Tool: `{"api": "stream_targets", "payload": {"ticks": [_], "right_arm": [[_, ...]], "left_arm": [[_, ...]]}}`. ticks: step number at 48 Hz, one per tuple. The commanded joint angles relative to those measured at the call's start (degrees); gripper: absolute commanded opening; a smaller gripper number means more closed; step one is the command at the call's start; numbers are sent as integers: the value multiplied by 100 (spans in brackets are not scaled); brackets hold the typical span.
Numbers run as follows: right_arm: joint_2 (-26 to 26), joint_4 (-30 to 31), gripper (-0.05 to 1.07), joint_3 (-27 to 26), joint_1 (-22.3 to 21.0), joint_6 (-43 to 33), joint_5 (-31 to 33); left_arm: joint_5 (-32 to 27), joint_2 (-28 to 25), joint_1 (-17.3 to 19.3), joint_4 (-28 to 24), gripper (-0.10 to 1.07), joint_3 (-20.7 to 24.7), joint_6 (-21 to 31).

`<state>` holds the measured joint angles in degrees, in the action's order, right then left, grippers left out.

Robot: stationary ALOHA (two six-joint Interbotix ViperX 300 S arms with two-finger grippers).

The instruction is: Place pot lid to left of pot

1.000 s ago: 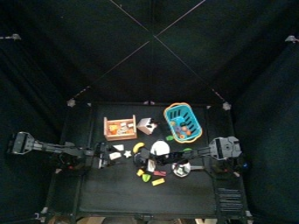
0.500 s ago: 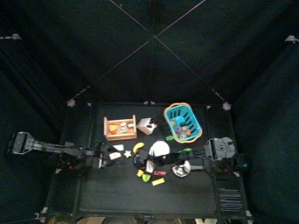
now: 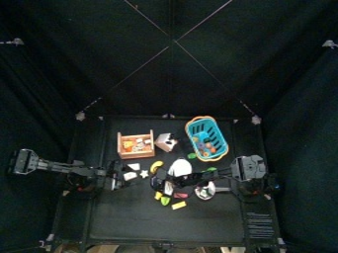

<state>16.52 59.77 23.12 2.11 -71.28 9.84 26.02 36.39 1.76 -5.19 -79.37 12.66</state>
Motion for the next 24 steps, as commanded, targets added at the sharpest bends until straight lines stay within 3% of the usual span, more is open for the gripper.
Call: {"api": "stream_targets", "payload": {"ticks": [1, 24], "right_arm": [[-185, -35, 87, -132, 9, -9, -9], [-202, -35, 87, -123, 9, 0, 26]], "left_arm": [[18, -9, -9, 18, 100, 53, -9], [18, -9, -9, 18, 100, 53, 0]]}}
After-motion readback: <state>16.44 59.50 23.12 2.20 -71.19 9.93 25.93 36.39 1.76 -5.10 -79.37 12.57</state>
